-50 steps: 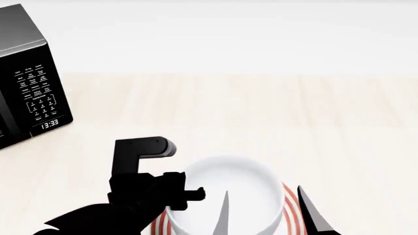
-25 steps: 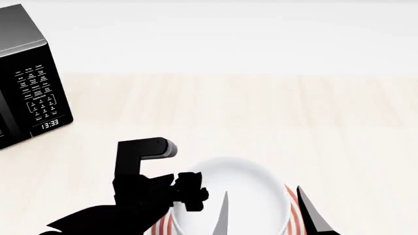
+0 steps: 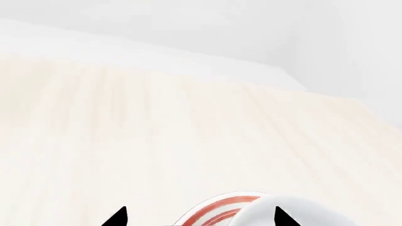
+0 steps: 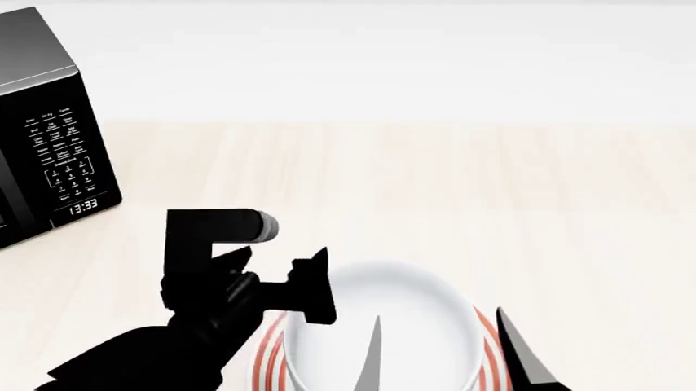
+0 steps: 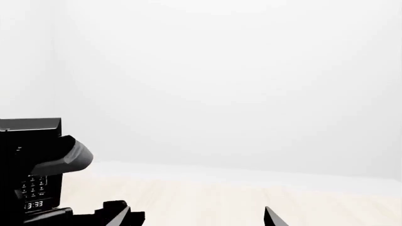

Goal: Pick up the white bowl and put it on the plate.

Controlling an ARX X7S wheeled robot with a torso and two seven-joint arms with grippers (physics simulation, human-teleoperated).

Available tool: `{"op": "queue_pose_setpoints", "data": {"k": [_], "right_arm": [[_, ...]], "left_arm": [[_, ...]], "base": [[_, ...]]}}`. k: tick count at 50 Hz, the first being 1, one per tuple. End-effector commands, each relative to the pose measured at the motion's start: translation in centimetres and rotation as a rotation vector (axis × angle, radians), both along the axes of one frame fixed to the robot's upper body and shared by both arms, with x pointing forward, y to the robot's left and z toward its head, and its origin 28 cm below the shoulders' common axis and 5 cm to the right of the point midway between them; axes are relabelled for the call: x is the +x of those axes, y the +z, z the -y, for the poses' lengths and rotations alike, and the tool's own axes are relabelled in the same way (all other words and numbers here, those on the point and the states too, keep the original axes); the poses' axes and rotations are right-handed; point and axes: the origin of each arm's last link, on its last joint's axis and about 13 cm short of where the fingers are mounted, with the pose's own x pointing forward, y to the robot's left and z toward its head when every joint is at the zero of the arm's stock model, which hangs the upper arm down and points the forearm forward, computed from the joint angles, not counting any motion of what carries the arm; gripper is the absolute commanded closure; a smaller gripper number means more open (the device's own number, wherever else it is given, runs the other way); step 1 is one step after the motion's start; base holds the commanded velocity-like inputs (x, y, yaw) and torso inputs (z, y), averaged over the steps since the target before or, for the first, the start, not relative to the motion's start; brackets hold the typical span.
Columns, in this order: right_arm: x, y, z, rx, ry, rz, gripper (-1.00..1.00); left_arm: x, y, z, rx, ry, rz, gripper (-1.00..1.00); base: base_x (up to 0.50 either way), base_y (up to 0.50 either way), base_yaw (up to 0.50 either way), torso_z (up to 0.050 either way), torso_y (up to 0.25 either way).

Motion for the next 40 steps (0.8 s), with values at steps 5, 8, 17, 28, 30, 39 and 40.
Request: {"op": "queue_pose_setpoints", "data": {"k": [5,8,17,28,30,39,40], "right_arm": [[-0.2,0.4,0.0,0.001,0.000,0.015,-1.00],[-0.4,0.7,0.0,0.002,-0.001,0.023,-1.00],[-0.6,1.2,0.1,0.002,-0.005,0.039,-1.00],[-1.1,2.2,0.3,0.003,-0.013,0.074,-1.00],[-1.2,2.3,0.3,0.003,-0.013,0.078,-1.00],[-1.7,3.3,0.4,0.010,-0.014,0.107,-1.00],[-1.8,3.4,0.4,0.009,-0.014,0.111,-1.00]], "left_arm": [[-1.6,1.8,-0.9,0.073,0.041,0.179,-1.00],[-2.2,1.9,-1.1,0.111,0.049,0.236,-1.00],[-3.6,2.3,-2.0,0.136,0.086,0.317,-1.00],[-5.9,3.0,-3.1,0.181,0.155,0.448,-1.00],[-6.1,3.0,-3.2,0.176,0.163,0.446,-1.00],[-7.4,2.7,-4.1,0.190,0.219,0.496,-1.00],[-7.7,2.8,-4.2,0.193,0.220,0.506,-1.00]], "base": [[0.00,0.00,0.00,0.000,0.000],[0.00,0.00,0.00,0.000,0.000],[0.00,0.00,0.00,0.000,0.000],[0.00,0.00,0.00,0.000,0.000],[0.00,0.00,0.00,0.000,0.000],[0.00,0.00,0.00,0.000,0.000],[0.00,0.00,0.00,0.000,0.000]]}}
